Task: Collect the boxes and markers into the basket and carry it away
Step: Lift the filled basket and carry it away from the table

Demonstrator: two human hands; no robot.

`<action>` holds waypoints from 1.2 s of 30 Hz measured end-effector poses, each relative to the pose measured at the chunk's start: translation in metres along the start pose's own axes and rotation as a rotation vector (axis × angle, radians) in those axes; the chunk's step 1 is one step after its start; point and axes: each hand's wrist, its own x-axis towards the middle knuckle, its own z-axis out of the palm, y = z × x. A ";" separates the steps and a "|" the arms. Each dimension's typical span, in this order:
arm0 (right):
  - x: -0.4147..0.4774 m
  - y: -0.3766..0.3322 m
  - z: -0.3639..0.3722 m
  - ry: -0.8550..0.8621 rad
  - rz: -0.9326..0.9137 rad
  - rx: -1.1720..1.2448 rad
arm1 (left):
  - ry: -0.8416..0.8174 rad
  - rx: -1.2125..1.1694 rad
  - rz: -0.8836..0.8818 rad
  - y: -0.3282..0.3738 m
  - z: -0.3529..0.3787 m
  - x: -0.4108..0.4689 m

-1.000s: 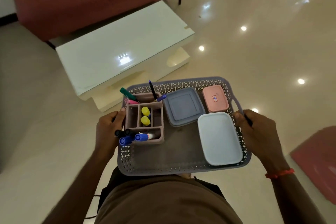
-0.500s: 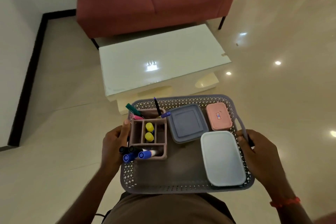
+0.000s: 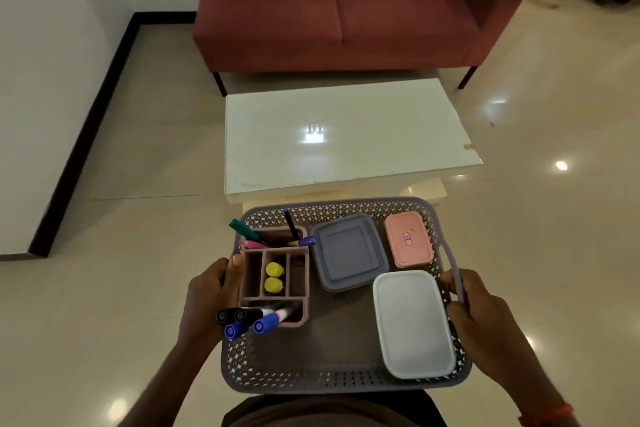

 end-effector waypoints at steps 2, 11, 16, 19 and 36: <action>0.020 -0.006 -0.003 -0.023 -0.024 -0.003 | 0.034 0.019 -0.020 0.001 0.003 0.014; 0.135 -0.025 -0.019 -0.235 -0.021 0.048 | 0.056 -0.292 -0.242 0.035 0.021 0.088; 0.188 -0.034 -0.019 -0.226 -0.035 0.081 | 0.078 -0.317 -0.247 0.048 0.029 0.118; 0.213 -0.038 -0.013 -0.178 -0.045 0.121 | 0.036 -0.318 -0.298 0.048 0.032 0.132; 0.298 0.003 0.167 -0.049 0.320 0.409 | -0.114 -0.891 -0.820 -0.089 0.097 0.225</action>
